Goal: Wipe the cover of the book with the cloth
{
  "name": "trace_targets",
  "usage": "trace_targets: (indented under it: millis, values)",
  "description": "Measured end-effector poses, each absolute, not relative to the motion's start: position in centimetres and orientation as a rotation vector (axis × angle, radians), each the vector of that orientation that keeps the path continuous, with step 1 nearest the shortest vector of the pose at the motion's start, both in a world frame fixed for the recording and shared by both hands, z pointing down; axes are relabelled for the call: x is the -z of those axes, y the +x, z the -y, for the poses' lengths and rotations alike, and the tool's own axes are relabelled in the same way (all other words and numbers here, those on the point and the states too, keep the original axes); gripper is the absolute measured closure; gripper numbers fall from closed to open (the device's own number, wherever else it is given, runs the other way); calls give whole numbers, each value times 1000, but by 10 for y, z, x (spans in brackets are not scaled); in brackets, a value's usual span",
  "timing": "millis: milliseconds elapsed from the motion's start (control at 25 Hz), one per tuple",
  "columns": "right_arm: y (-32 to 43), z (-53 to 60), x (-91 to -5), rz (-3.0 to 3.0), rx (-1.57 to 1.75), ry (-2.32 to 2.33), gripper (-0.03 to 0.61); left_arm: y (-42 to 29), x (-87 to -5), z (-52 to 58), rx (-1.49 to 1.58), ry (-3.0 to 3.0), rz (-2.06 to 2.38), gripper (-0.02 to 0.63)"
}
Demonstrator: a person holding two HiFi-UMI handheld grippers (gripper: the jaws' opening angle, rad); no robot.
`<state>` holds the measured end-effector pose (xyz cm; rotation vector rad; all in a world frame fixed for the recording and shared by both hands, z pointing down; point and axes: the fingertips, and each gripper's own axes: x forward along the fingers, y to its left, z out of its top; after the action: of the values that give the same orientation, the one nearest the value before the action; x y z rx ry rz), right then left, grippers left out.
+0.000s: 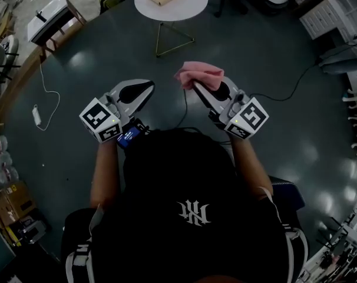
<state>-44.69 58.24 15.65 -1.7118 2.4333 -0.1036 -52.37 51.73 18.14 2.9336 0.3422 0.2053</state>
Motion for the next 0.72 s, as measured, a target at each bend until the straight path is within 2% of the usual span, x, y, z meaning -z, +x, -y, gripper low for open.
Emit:
trace_targets:
  millis: [720]
  values:
    - [-346, -677, -164, -2211, 114, -1885, 548, -464, -191, -587, -317, 2882, -426, 611]
